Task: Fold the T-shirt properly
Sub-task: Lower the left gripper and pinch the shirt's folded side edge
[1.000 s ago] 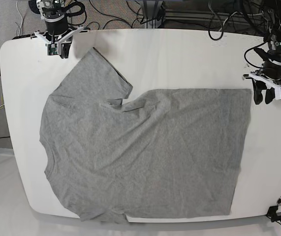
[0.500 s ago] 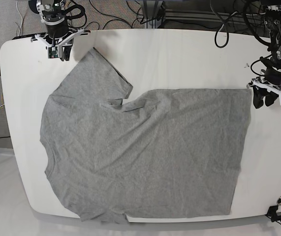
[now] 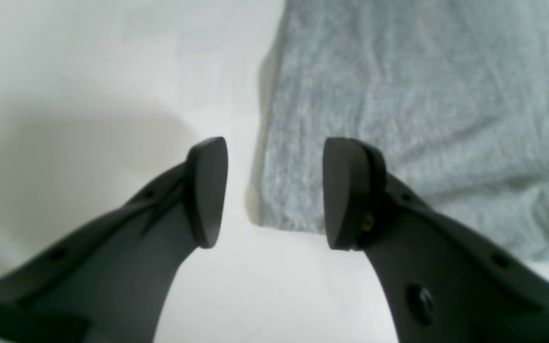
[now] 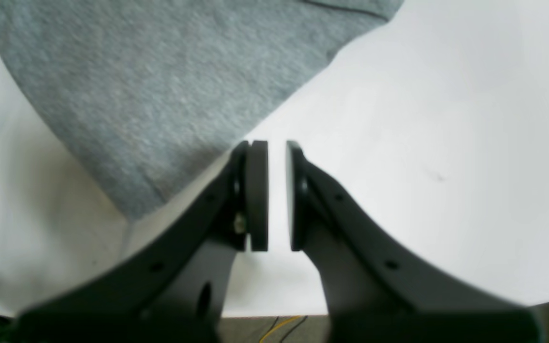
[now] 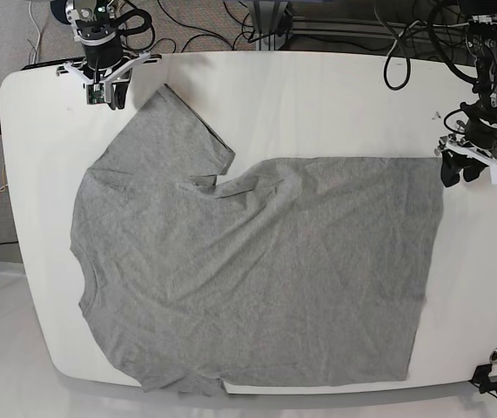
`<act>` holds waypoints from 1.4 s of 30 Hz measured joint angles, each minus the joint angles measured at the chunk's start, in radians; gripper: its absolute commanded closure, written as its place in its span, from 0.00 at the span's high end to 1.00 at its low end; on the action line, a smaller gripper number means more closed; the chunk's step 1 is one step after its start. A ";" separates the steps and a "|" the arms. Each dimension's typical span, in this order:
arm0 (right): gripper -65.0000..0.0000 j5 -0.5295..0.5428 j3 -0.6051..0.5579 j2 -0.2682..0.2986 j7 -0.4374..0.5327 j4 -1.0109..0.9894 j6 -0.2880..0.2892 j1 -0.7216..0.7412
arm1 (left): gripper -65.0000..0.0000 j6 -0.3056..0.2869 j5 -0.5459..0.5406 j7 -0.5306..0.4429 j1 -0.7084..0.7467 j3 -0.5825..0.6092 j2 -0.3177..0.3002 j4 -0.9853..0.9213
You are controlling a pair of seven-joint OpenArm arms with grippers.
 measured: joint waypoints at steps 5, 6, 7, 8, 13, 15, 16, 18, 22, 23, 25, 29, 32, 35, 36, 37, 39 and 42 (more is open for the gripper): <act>0.08 0.003 -0.001 0.000 0.000 0.000 0.000 -0.003 | 0.43 -0.006 -0.010 0.018 -0.009 -0.002 0.001 -0.075; 0.08 0.003 -0.002 0.000 0.000 0.000 0.002 -0.002 | 0.43 -0.010 -0.010 0.018 -0.011 -0.002 0.001 -0.076; 0.08 0.003 -0.002 0.000 0.000 0.000 0.000 -0.003 | 0.43 -0.012 -0.010 0.018 -0.011 -0.001 0.001 -0.076; 0.08 0.003 -0.002 0.000 0.000 -0.001 0.000 -0.003 | 0.43 -0.012 -0.008 0.018 -0.013 0.001 0.001 -0.077; 0.08 0.003 -0.004 0.000 0.000 -0.001 0.000 -0.006 | 0.41 -0.012 0.008 0.021 -0.020 0.007 0.007 -0.076; 0.07 0.003 -0.008 0.000 0.000 -0.001 0.000 -0.006 | 0.38 -0.017 0.011 0.035 -0.029 0.010 0.012 -0.069; 0.07 0.004 -0.008 0.000 0.000 -0.001 0.001 -0.005 | 0.37 -0.017 0.014 0.046 -0.035 0.010 0.013 -0.066; 0.07 0.008 -0.008 0.000 0.000 -0.001 0.000 -0.006 | 0.34 -0.017 0.018 0.067 -0.039 0.014 0.019 -0.063; 0.07 0.011 -0.008 0.000 0.000 -0.003 0.000 -0.006 | 0.30 -0.023 0.032 0.089 -0.063 0.024 0.027 -0.063; 0.07 0.011 -0.008 0.000 0.001 -0.003 0.000 -0.006 | 0.29 -0.024 0.032 0.093 -0.066 0.027 0.026 -0.066; 0.07 0.010 -0.008 0.000 0.001 -0.003 0.000 -0.006 | 0.25 -0.024 0.040 0.100 -0.072 0.036 0.027 -0.081; 0.08 0.011 -0.008 0.000 0.000 -0.005 0.002 -0.011 | 0.22 -0.028 0.062 0.070 -0.077 0.050 0.026 -0.116; 0.07 0.011 -0.008 0.000 0.000 -0.009 0.000 -0.011 | 0.25 -0.031 0.069 0.046 -0.086 0.068 0.026 -0.136; 0.07 0.011 -0.008 0.000 0.000 -0.010 0.003 -0.014 | 0.26 -0.038 0.068 0.022 -0.091 0.085 0.024 -0.153; 0.08 0.011 -0.008 0.000 0.000 -0.010 0.002 -0.014 | 0.26 -0.038 0.061 0.018 -0.091 0.091 0.024 -0.157; 0.08 0.011 -0.008 0.003 0.001 -0.014 0.003 -0.014 | 0.25 -0.043 0.062 0.015 -0.093 0.096 0.023 -0.159; 0.08 0.011 -0.008 0.003 -0.002 -0.014 0.003 -0.014 | 0.22 -0.045 0.061 0.020 -0.096 0.100 0.024 -0.160; 0.07 0.011 -0.008 0.003 0.001 -0.015 0.003 -0.014 | 0.08 -0.053 0.048 0.053 -0.097 0.099 0.023 -0.156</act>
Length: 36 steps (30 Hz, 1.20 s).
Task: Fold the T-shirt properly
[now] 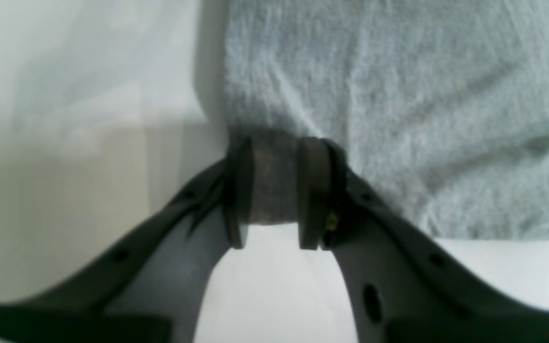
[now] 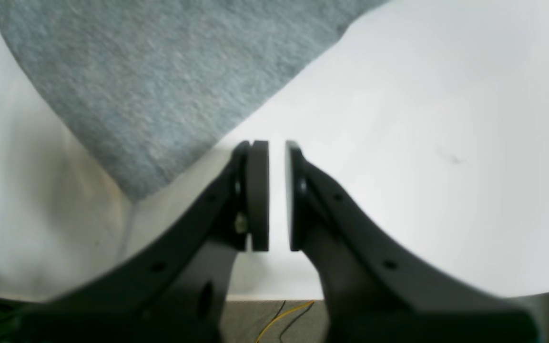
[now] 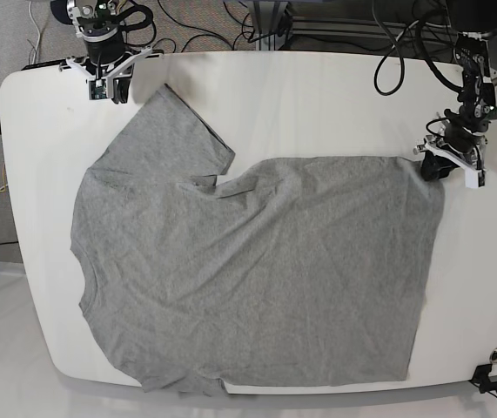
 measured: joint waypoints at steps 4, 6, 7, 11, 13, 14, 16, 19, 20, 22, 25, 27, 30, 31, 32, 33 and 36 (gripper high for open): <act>0.05 0.000 0.001 0.000 0.019 -0.010 0.020 0.002 | 0.26 -0.013 -0.016 0.004 0.006 -0.001 0.006 0.005; 0.05 -0.001 0.001 0.000 0.015 -0.022 0.019 0.008 | 0.33 -0.018 -0.016 0.002 0.004 -0.002 0.006 0.005; 0.04 0.000 0.001 0.000 0.015 -0.024 0.020 0.008 | 0.36 -0.018 -0.020 0.006 0.004 -0.002 0.007 0.005; 0.04 -0.001 0.002 0.000 0.012 -0.035 0.019 0.009 | 0.41 -0.020 -0.027 0.001 0.004 -0.006 0.008 0.006; 0.04 -0.001 0.003 0.000 0.011 -0.041 0.019 0.009 | 0.41 -0.020 -0.027 -0.006 0.005 -0.008 0.010 0.006; 0.03 -0.001 0.003 0.000 0.012 -0.041 0.019 0.009 | 0.41 -0.019 -0.027 -0.010 0.006 -0.010 0.013 0.008; 0.03 -0.001 0.003 0.001 0.011 -0.041 0.019 0.008 | 0.42 -0.019 -0.027 -0.015 0.006 -0.012 0.017 0.008; 0.02 -0.001 0.003 0.003 0.011 -0.041 0.019 0.009 | 0.40 -0.018 -0.027 -0.020 0.006 -0.012 0.018 0.010; 0.02 -0.002 0.003 0.003 0.012 -0.041 0.019 0.009 | 0.37 -0.015 -0.027 -0.026 0.006 -0.016 0.023 0.010; 0.02 -0.002 0.003 0.003 0.012 -0.041 0.019 0.009 | 0.33 -0.011 -0.025 -0.026 0.006 -0.016 0.023 0.013; 0.01 -0.001 0.005 0.003 0.014 -0.039 0.020 0.008 | 0.29 0.000 -0.023 -0.032 0.006 -0.016 0.023 0.013; 0.00 -0.001 0.005 0.003 0.015 -0.039 0.019 0.009 | 0.27 0.003 -0.023 -0.032 0.006 -0.016 0.023 0.013; 0.00 -0.001 0.005 0.003 0.014 -0.039 0.023 0.010 | 0.27 0.003 -0.023 -0.032 0.006 -0.018 0.024 0.013; 0.00 -0.001 0.005 0.003 0.014 -0.039 0.023 0.010 | 0.27 0.003 -0.023 -0.037 0.006 -0.019 0.027 0.013; 0.00 -0.001 0.005 0.003 0.014 -0.039 0.023 0.009 | 0.28 0.003 -0.024 -0.037 0.006 -0.020 0.029 0.013; 0.00 -0.001 0.005 0.003 0.014 -0.039 0.022 0.010 | 0.29 0.004 -0.024 -0.037 0.006 -0.021 0.032 0.013; 0.00 -0.001 0.005 0.004 0.014 -0.037 0.023 0.011 | 0.31 0.004 -0.024 -0.036 0.006 -0.023 0.032 0.013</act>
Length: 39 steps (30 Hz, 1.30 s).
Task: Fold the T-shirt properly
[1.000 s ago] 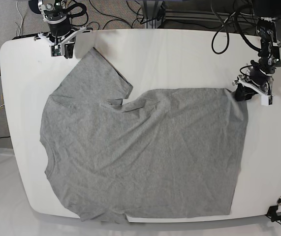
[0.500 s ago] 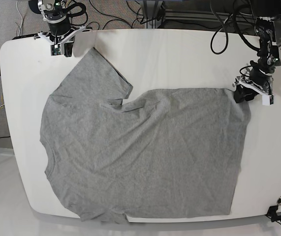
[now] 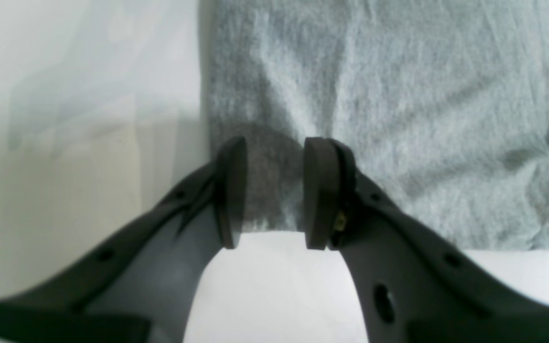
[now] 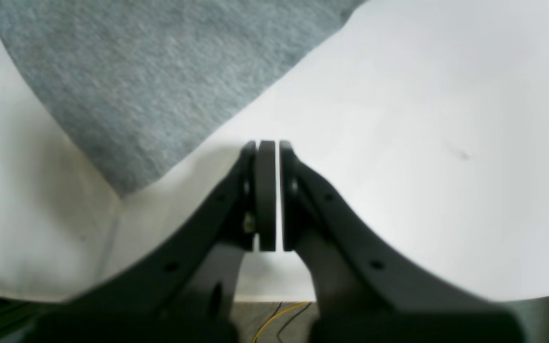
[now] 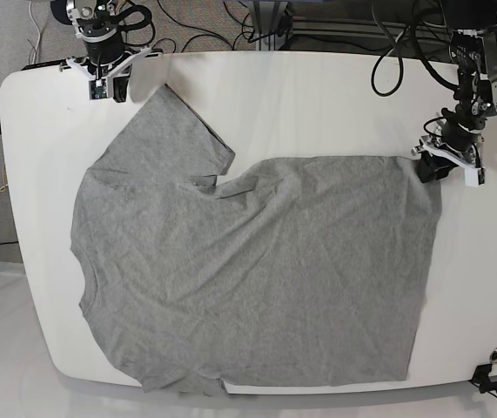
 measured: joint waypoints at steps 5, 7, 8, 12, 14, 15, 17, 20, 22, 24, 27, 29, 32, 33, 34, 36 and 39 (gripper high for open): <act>0.00 0.001 0.000 0.002 0.000 0.000 0.000 0.000 | 0.34 0.000 -0.006 0.000 -0.017 -0.003 0.002 -0.019; 0.00 0.001 0.000 0.001 0.000 0.000 0.000 0.000 | 0.40 -0.004 -0.012 -0.003 -0.029 -0.003 0.002 -0.036; 0.00 0.001 0.000 0.001 0.000 0.000 0.000 0.001 | 0.44 -0.005 -0.022 -0.004 -0.038 -0.004 0.002 -0.048; 0.00 0.001 0.001 -0.001 -0.005 -0.002 0.001 0.003 | 0.49 -0.032 -0.043 -0.020 -0.065 -0.013 0.002 -0.100; 0.00 0.001 0.001 0.001 -0.007 -0.002 0.000 0.001 | 0.47 -0.047 -0.058 -0.037 -0.077 -0.016 0.001 -0.129; 0.00 0.001 0.001 0.000 -0.007 -0.003 0.000 0.000 | 0.49 -0.049 -0.073 -0.054 -0.086 -0.016 -0.002 -0.150; 0.00 0.001 0.002 -0.001 -0.003 -0.003 0.000 0.000 | 0.49 -0.057 -0.088 -0.058 -0.090 -0.007 -0.005 -0.151; 0.00 0.000 0.005 0.002 0.008 0.004 0.004 0.003 | 0.49 -0.058 -0.090 -0.060 -0.086 -0.007 -0.005 -0.153; 0.00 0.000 0.007 0.002 0.008 0.004 0.004 0.005 | 0.49 -0.066 -0.090 -0.060 -0.086 -0.007 -0.005 -0.154; 0.00 0.000 0.007 0.002 0.008 0.004 0.004 0.005 | 0.49 -0.065 -0.090 -0.060 -0.086 -0.007 -0.005 -0.155; 0.00 -0.005 0.006 0.002 0.008 0.004 0.011 0.006 | 0.49 -0.075 -0.094 -0.060 -0.086 -0.004 -0.003 -0.155; 0.00 -0.004 0.006 0.002 0.001 0.004 0.011 0.005 | 0.48 -0.091 -0.094 -0.056 -0.086 -0.003 0.001 -0.155; 0.00 -0.004 0.006 0.002 0.001 0.004 0.011 0.003 | 0.47 -0.125 -0.094 -0.048 -0.085 -0.003 0.005 -0.157; 0.00 -0.004 0.006 0.002 0.001 0.004 0.011 0.003 | 0.47 -0.140 -0.094 -0.046 -0.083 0.003 0.010 -0.157; 0.00 -0.004 0.006 0.002 0.001 0.004 0.011 0.003 | 0.46 -0.154 -0.094 -0.044 -0.083 0.003 0.013 -0.157; 0.00 -0.003 0.006 0.003 0.000 0.004 0.011 0.003 | 0.41 -0.167 -0.094 -0.026 -0.084 0.005 0.012 -0.157; 0.00 -0.009 0.007 0.003 0.000 0.003 0.011 0.003 | 0.31 -0.174 -0.088 -0.016 -0.086 0.006 0.013 -0.159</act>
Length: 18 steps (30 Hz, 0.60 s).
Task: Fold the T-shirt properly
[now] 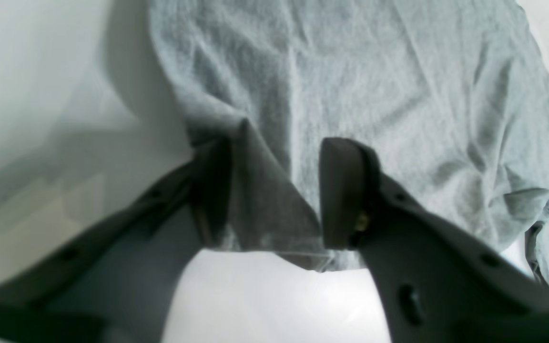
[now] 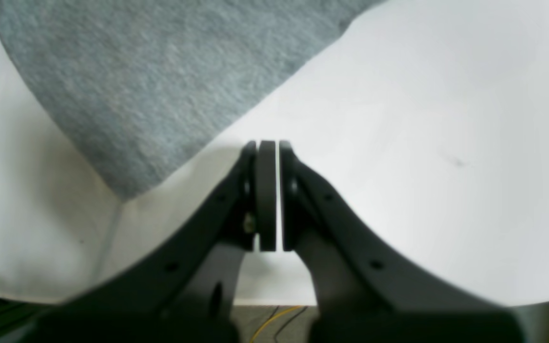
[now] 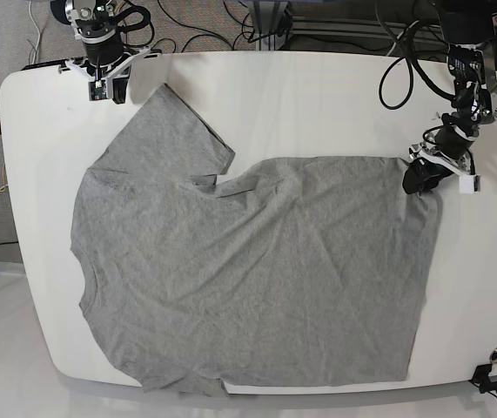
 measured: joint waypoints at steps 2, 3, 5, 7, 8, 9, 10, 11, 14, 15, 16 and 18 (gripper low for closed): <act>0.00 -0.002 0.000 0.002 0.000 0.000 0.000 0.002 | 0.26 0.002 0.014 -0.014 0.003 0.002 0.001 0.000; 0.00 -0.002 0.003 0.002 0.001 0.000 0.000 0.002 | 0.25 0.010 0.015 -0.019 0.004 0.002 0.001 0.000; 0.00 -0.002 0.003 0.002 0.000 0.000 0.000 0.003 | 0.29 0.027 0.024 -0.022 0.011 0.003 0.003 0.021; 0.00 -0.002 0.002 0.002 0.000 0.000 -0.001 0.003 | 0.32 0.055 0.034 0.013 0.029 0.005 0.000 0.072; 0.00 -0.002 0.002 0.002 0.000 0.000 -0.001 0.003 | 0.34 0.058 0.040 0.024 0.042 0.006 -0.004 0.111; 0.00 -0.002 0.002 0.002 -0.002 0.000 0.000 0.005 | 0.34 0.088 0.040 0.047 0.051 0.007 -0.006 0.138; 0.00 -0.002 0.003 0.003 -0.003 0.000 0.000 0.005 | 0.35 0.095 0.041 0.063 0.060 0.010 -0.009 0.196; 0.00 -0.002 0.003 0.003 -0.007 0.001 0.000 0.005 | 0.35 0.118 0.037 0.073 0.058 0.012 -0.013 0.232; 0.00 -0.010 0.003 0.002 -0.006 0.002 0.000 0.006 | 0.35 0.170 0.043 0.106 0.072 0.012 -0.014 0.292; 0.00 -0.010 0.003 0.002 -0.007 0.002 0.001 0.007 | 0.35 0.172 0.037 0.113 0.072 0.012 -0.015 0.298; 0.00 -0.010 0.003 0.003 -0.007 0.002 0.001 0.007 | 0.34 0.182 0.037 0.117 0.070 0.012 -0.016 0.299; 0.00 -0.010 0.004 0.005 -0.006 0.002 0.000 0.006 | 0.34 0.192 0.037 0.117 0.066 0.012 -0.021 0.301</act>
